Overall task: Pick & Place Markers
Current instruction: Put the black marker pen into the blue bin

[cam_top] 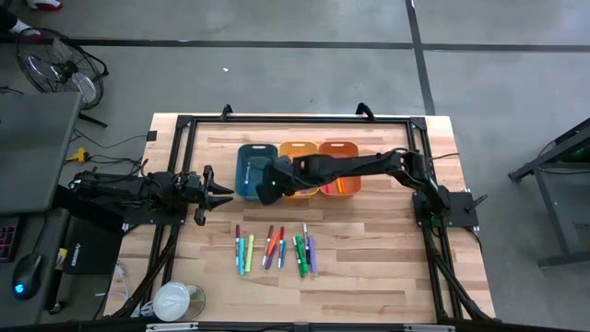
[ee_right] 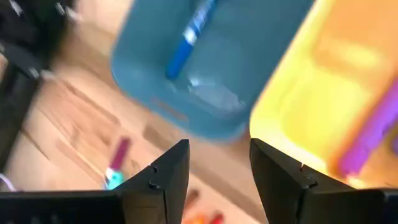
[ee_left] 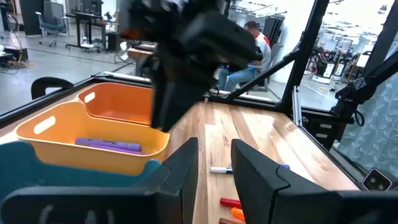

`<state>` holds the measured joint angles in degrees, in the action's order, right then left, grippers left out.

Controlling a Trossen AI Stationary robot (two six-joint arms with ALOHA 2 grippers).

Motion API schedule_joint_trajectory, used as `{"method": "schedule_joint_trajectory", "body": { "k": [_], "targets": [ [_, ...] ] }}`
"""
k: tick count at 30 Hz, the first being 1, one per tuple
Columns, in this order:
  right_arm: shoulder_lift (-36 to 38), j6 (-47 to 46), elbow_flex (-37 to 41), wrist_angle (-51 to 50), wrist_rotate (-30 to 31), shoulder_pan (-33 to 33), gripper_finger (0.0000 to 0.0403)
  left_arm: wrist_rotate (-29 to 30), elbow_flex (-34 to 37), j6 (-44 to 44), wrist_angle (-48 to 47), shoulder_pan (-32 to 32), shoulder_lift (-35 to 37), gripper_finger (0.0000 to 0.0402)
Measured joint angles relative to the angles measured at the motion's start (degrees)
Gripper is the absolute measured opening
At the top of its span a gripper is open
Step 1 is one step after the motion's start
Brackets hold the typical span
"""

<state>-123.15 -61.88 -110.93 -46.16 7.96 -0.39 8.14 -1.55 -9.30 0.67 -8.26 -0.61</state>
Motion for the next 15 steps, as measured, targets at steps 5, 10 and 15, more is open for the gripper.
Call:
{"method": "schedule_joint_trajectory", "body": {
  "k": [5,10,15],
  "targets": [
    [0.3,-4.0,0.0,-7.0,-0.2,3.2,0.0161,0.0,0.0,0.0,0.0,0.0,0.0,0.0094],
    [0.3,-8.7,0.0,-13.9,0.1,6.0,0.0162,0.0,0.0,0.0,0.0,0.0,0.0,0.0094],
    [0.3,-12.4,0.2,-18.1,1.1,7.8,0.0162,0.0,0.0,0.0,0.0,0.0,0.0,0.0094]
  ]
}}
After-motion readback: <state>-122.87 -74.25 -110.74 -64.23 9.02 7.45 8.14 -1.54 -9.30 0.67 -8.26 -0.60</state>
